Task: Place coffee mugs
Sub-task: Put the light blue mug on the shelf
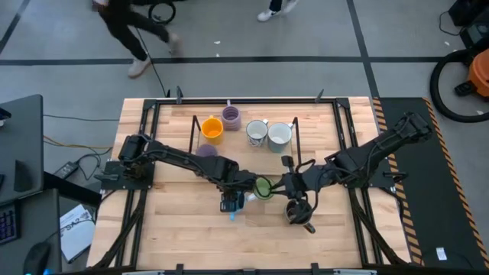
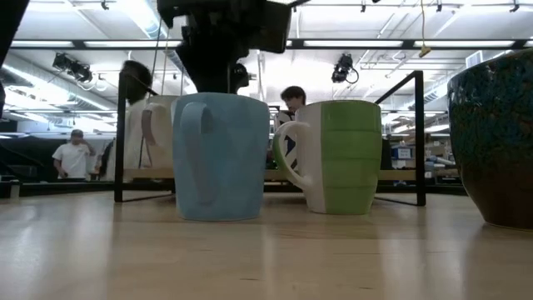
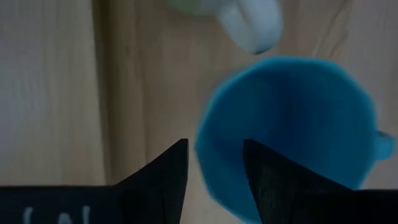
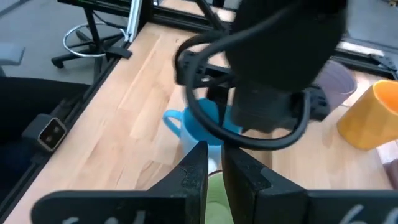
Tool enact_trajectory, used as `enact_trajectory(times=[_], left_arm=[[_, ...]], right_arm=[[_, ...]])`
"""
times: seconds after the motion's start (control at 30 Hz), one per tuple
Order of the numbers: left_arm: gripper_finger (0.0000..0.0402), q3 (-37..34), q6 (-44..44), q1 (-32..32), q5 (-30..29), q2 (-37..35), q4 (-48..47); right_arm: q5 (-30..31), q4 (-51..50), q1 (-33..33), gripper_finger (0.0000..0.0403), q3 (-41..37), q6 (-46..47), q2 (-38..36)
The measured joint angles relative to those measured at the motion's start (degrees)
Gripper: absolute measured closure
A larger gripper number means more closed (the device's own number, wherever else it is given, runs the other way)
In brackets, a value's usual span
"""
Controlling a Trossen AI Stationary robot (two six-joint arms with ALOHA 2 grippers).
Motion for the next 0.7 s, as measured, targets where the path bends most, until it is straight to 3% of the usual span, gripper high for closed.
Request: enact_trajectory(times=[0.3, 0.5, 0.7], left_arm=[[0.0240, 0.0, -0.1, 0.0, -0.1, 0.4, 0.8], [0.0240, 0.0, -0.1, 0.1, -0.1, 0.4, 1.1], [0.0273, 0.0, -0.1, 0.0, 0.2, 0.7, 0.9]], right_arm=[[-1.9, -7.1, 1.9, 0.0351, 0.1, 5.7, -0.8], [0.4, -12.0, 3.8, 0.0351, 0.1, 10.2, -1.9], [2.4, -12.4, 5.8, 0.0351, 0.1, 11.5, -2.2]])
